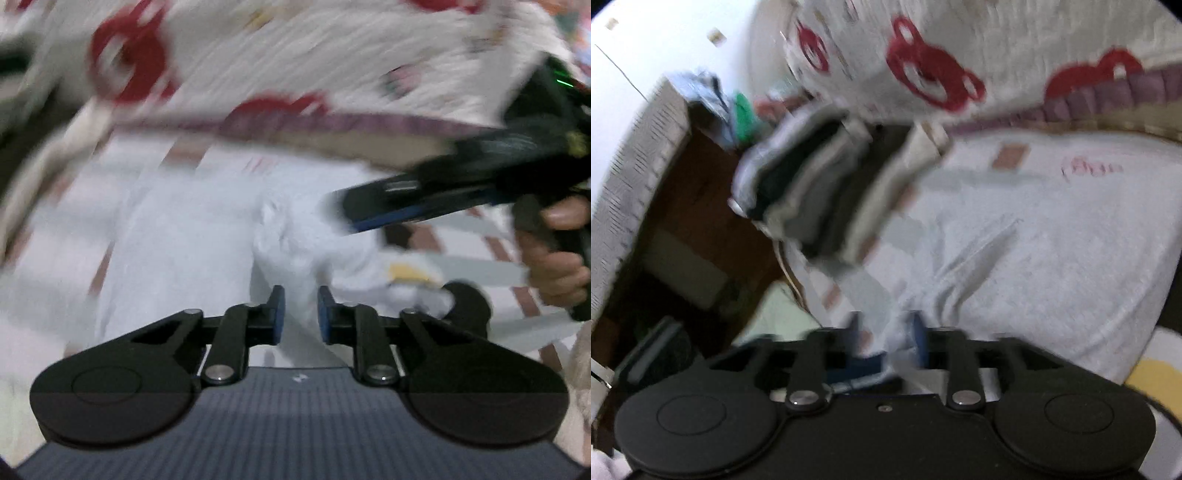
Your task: Fold clothes
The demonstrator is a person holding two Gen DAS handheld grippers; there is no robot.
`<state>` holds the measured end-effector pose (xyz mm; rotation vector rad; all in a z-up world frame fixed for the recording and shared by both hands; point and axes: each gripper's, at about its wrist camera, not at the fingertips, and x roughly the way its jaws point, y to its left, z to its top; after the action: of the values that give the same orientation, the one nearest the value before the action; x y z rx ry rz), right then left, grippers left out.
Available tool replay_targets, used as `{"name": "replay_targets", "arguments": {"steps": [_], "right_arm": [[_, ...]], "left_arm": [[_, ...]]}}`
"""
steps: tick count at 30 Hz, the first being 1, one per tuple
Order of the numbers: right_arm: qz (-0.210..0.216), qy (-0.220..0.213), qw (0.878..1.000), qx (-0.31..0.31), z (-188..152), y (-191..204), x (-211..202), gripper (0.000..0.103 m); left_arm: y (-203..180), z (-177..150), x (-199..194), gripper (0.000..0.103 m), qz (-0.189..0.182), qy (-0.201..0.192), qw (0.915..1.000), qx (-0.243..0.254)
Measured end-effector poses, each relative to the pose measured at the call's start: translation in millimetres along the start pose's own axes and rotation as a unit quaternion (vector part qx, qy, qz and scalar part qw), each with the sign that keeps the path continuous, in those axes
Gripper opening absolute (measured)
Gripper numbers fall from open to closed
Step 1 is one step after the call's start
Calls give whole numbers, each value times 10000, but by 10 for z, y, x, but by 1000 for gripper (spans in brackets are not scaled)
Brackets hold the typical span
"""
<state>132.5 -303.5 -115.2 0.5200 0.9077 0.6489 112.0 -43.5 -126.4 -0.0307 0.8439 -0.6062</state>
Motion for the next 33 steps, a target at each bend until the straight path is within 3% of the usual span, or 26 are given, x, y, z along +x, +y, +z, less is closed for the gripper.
{"name": "replay_targets", "arguments": {"steps": [3, 5, 7, 8, 9, 13, 14, 17, 20, 22, 23, 29, 30, 32, 33], "right_arm": [[-575, 304, 9979, 58, -150, -145, 5, 48], [-1222, 588, 9906, 196, -268, -277, -23, 48], [-1971, 996, 9741, 486, -364, -414, -25, 49], [-2159, 1115, 9678, 657, -401, -475, -30, 49], [-2279, 1203, 9632, 766, -426, -526, -22, 49], [-2645, 1489, 9494, 809, -471, -633, 76, 49], [-2643, 1469, 9497, 815, -464, -644, 75, 49], [-2636, 1410, 9506, 832, -443, -677, 70, 50], [-2629, 1350, 9515, 849, -421, -710, 66, 50], [-2624, 1310, 9521, 861, -407, -733, 63, 50], [-2622, 1290, 9524, 867, -399, -744, 62, 50], [-2821, 1123, 9511, 574, -243, -746, 146, 50], [-2887, 1081, 9500, 504, -217, -745, 146, 50], [-2991, 1032, 9478, 390, -207, -747, 128, 50], [-3043, 1008, 9466, 333, -202, -747, 119, 50]], "left_arm": [[364, -201, 138, 14, -338, 238, 9961, -777], [403, -203, 180, 15, -324, 268, 9950, -910], [365, -166, 198, 28, -174, 218, 9963, -807], [344, -148, 207, 47, -108, 143, 9971, -740], [340, -138, 218, 62, -70, 96, 9972, -732], [358, -132, 350, 70, -174, 171, 9959, -869], [357, -116, 408, 74, -206, 243, 9955, -895], [350, -66, 590, 74, -330, 431, 9935, -999], [341, -24, 816, 71, -687, 463, 9872, -1360], [326, -21, 921, 64, -635, 456, 9873, -1382], [304, -17, 952, 61, -586, 436, 9888, -1298], [-17, -39, 1010, 61, -90, 362, 9993, -72], [-56, -49, 1009, 49, -12, 328, 9994, 68], [-109, -35, 971, 15, 117, 244, 9992, 291], [-139, -24, 948, 13, 179, 199, 9988, 411]]}}
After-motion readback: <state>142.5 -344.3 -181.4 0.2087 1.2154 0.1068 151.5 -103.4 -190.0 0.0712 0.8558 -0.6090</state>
